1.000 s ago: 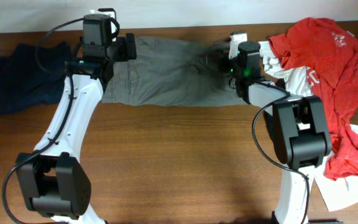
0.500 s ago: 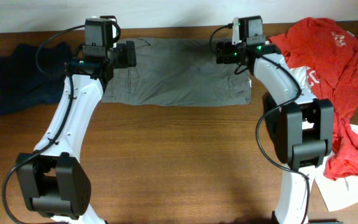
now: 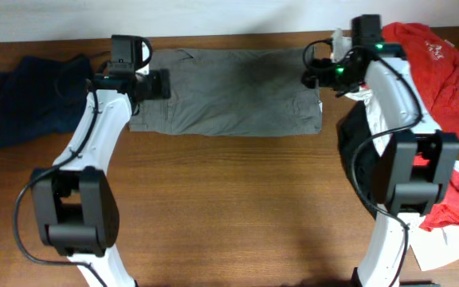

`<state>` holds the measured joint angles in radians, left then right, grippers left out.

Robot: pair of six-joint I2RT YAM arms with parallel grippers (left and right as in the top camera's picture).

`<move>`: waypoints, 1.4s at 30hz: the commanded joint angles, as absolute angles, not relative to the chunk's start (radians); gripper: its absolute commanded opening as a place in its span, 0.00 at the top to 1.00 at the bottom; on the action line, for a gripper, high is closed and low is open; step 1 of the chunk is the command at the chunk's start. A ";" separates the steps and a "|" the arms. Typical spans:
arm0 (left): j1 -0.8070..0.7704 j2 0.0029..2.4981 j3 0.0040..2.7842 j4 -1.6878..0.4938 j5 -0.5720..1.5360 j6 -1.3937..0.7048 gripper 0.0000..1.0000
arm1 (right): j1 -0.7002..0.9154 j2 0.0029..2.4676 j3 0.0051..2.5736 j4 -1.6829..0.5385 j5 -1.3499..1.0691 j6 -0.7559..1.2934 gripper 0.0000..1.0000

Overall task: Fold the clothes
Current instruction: 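Grasp the left and right ends of the folded shorts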

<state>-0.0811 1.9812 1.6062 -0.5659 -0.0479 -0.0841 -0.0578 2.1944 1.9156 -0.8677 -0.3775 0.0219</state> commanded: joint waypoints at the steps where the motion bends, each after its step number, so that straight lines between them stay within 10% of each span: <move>1: -0.039 1.993 1.605 -0.568 0.047 -0.074 0.25 | -0.067 2.175 1.925 -0.857 -0.553 -0.049 0.44; 3: 0.005 1.992 1.605 -0.569 0.161 -0.075 0.33 | -0.064 2.197 1.924 -0.845 -0.551 -0.048 0.82; 6: 0.056 1.992 1.605 -0.604 0.221 -0.074 0.45 | -0.063 2.247 1.924 -0.846 -0.554 -0.045 0.93; 24: 0.142 2.008 1.605 -0.593 0.213 -0.074 0.48 | -0.065 2.455 1.920 -0.797 -0.527 -0.010 0.96; 30: 0.142 2.097 1.605 -0.585 0.221 -0.074 0.18 | -0.065 2.462 1.917 -0.806 -0.527 -0.011 0.96; 42: 0.140 2.210 1.605 -0.476 0.305 -0.074 0.16 | -0.065 2.462 1.917 -0.807 -0.519 -0.011 0.96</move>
